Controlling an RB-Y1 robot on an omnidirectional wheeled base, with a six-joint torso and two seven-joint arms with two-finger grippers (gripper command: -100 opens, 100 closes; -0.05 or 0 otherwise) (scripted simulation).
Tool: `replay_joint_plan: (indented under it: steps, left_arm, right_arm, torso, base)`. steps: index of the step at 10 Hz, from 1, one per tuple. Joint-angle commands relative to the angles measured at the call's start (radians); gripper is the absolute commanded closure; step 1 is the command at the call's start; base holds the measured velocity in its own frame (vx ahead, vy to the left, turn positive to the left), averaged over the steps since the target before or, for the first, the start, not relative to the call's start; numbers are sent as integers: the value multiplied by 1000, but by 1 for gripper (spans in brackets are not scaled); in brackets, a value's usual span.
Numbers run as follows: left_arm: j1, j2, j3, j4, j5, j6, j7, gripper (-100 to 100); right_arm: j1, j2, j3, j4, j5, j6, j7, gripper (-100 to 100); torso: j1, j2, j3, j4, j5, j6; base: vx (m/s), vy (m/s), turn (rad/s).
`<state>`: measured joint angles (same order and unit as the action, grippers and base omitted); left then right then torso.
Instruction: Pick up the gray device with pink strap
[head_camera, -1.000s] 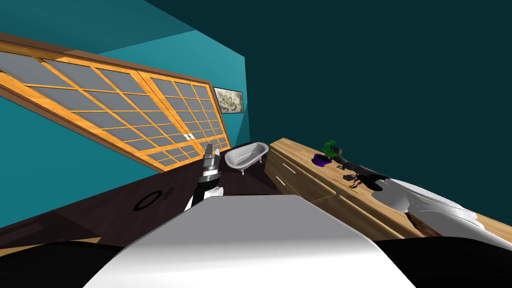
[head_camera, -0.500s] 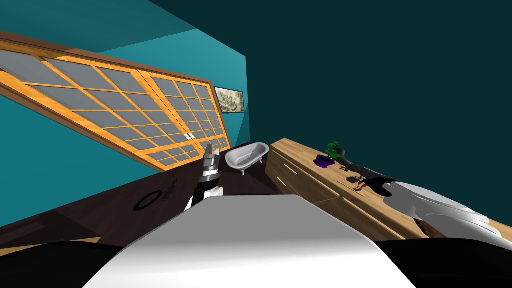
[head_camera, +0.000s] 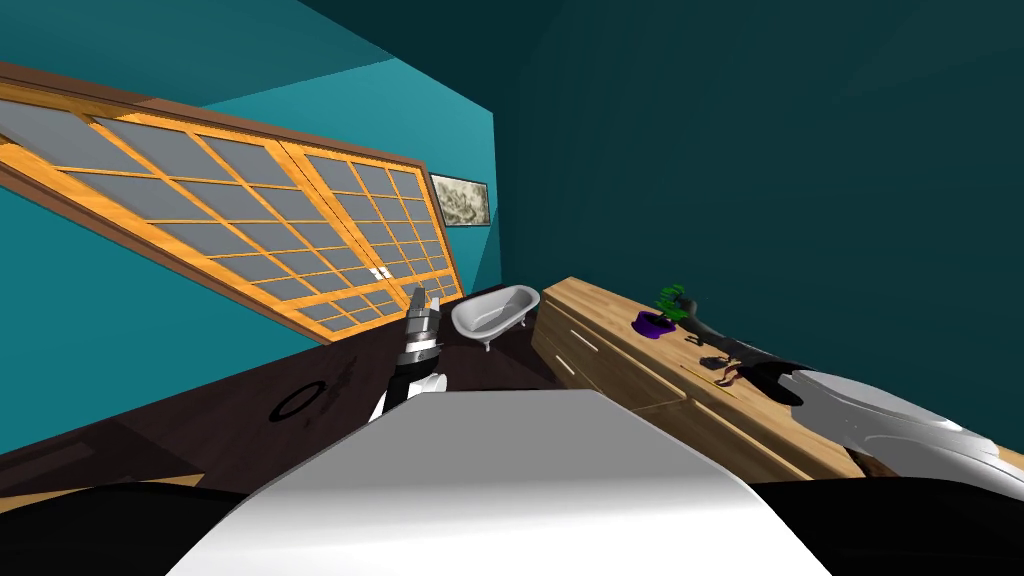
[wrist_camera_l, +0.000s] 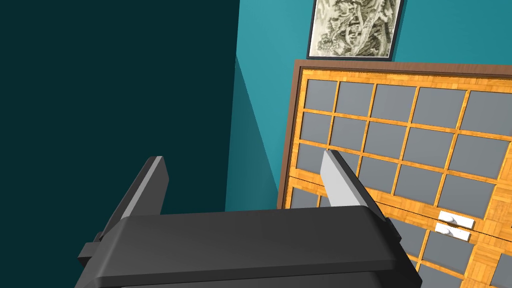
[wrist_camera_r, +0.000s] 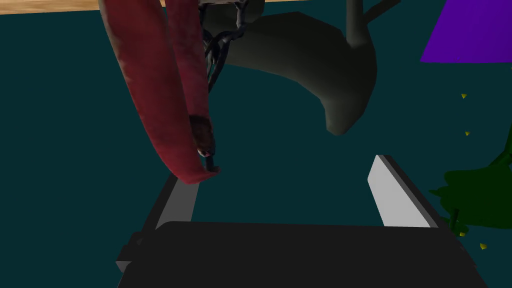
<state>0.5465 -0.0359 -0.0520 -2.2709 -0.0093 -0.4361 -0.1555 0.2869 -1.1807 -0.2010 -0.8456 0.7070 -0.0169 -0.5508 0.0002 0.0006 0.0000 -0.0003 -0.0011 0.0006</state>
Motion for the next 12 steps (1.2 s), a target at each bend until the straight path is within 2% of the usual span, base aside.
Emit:
replay_joint_plan:
  steps: [1, 2, 4, 5, 6, 8, 10, 11, 12]
  left_arm:
    - [0, 0, 0, 0, 0, 0, 0, 0]
    - [0, 0, 0, 0, 0, 0, 0, 0]
    - [0, 0, 0, 0, 0, 0, 0, 0]
    - [0, 0, 0, 0, 0, 0, 0, 0]
    - [0, 0, 0, 0, 0, 0, 0, 0]
    - [0, 0, 0, 0, 0, 0, 0, 0]
    - [0, 0, 0, 0, 0, 0, 0, 0]
    - [0, 0, 0, 0, 0, 0, 0, 0]
    - [0, 0, 0, 0, 0, 0, 0, 0]
  right_arm:
    - [-5, -1, 3, 7, 29, -3, -14, -100]
    - [-25, 1, -7, 54, 69, -52, -61, -100]
    - [-25, 1, -7, 101, 129, -93, -113, -100]
    - [-25, 1, -7, 101, 163, -93, -127, -100]
    - [-44, 4, -17, 155, 193, -145, -162, -100]
    - [-44, 4, -17, 194, 246, -184, -235, -100]
    - [-44, 4, -17, 195, 304, -184, -240, -100]
    - [-64, 6, -27, 250, 335, -237, -282, -100]
    - [-64, 6, -27, 279, 367, -259, -308, -100]
  torso:
    - [0, 0, 0, 0, 0, 0]
    - [-1, 1, 0, 0, 0, 0]
    - [1, -1, -1, 0, 0, 0]
    - [1, -1, -1, 0, 0, 0]
    - [0, 0, 0, 0, 0, 0]
    - [2, -2, -1, -1, 0, 0]
    - [-1, 0, 0, 0, 0, 0]
    - [-1, 1, 0, 0, -1, 0]
    - [0, -1, -1, 0, 0, -1]
  base:
    - [0, 0, 0]
    - [25, 30, 36]
    - [31, 34, 13]
    - [13, 13, -1]
    - [41, 36, 41]
    - [33, 38, 9]
    - [-3, -2, 1]
    - [33, 28, 42]
    - [44, 39, 23]
